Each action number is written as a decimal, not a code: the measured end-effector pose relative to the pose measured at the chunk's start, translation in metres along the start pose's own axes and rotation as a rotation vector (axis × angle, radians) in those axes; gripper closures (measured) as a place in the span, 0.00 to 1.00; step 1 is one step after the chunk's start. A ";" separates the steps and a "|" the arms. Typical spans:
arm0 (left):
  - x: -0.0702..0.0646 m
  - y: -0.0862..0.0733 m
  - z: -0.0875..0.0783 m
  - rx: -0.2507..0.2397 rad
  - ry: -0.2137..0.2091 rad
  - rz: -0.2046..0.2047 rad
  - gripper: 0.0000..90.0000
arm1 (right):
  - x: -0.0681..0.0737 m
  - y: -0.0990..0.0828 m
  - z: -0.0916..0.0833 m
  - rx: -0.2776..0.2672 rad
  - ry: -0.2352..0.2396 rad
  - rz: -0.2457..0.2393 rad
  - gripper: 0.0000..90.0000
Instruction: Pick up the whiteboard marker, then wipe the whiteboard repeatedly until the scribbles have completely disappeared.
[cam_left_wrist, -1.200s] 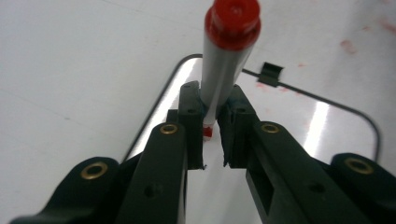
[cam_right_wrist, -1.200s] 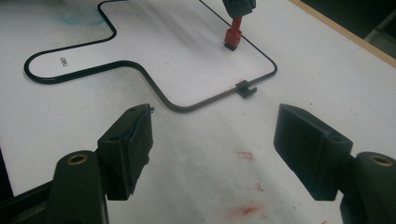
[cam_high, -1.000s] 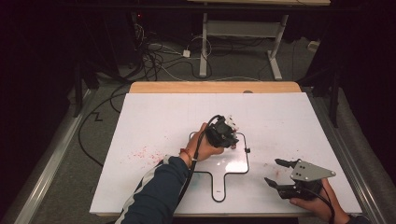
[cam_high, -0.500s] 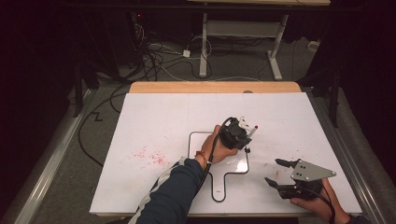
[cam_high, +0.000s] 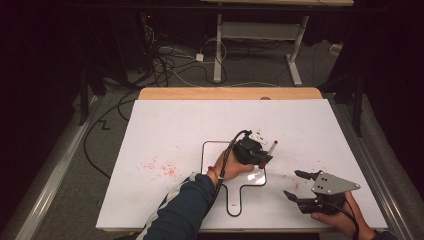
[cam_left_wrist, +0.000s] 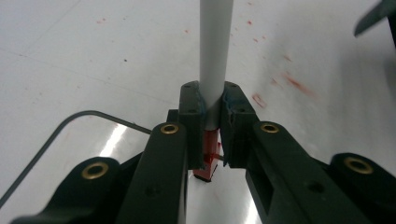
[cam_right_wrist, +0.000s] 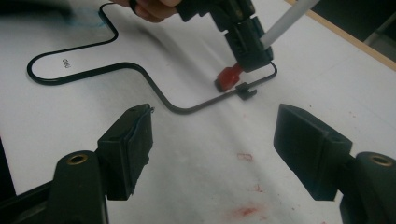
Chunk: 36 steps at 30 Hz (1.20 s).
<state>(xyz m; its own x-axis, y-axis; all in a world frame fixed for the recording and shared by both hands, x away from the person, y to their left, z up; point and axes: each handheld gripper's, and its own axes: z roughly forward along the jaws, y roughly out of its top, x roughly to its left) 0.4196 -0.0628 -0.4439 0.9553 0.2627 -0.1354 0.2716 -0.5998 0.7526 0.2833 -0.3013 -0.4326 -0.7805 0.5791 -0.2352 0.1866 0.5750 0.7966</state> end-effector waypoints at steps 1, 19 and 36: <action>-0.003 -0.002 -0.002 0.009 0.000 0.016 0.88 | 0.000 0.000 0.000 0.000 -0.002 0.002 0.32; -0.040 -0.034 -0.044 -0.071 0.100 0.074 0.87 | -0.005 0.010 0.007 -0.049 -0.027 0.050 0.35; -0.065 -0.033 -0.048 -0.148 0.098 0.110 0.87 | -0.005 0.044 0.002 -0.207 0.117 0.132 0.50</action>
<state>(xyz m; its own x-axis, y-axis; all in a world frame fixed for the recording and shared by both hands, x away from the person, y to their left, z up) 0.3427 -0.0238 -0.4293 0.9605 0.2780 0.0105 0.1393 -0.5133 0.8468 0.2962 -0.2775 -0.3971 -0.8232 0.5639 -0.0651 0.1753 0.3617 0.9157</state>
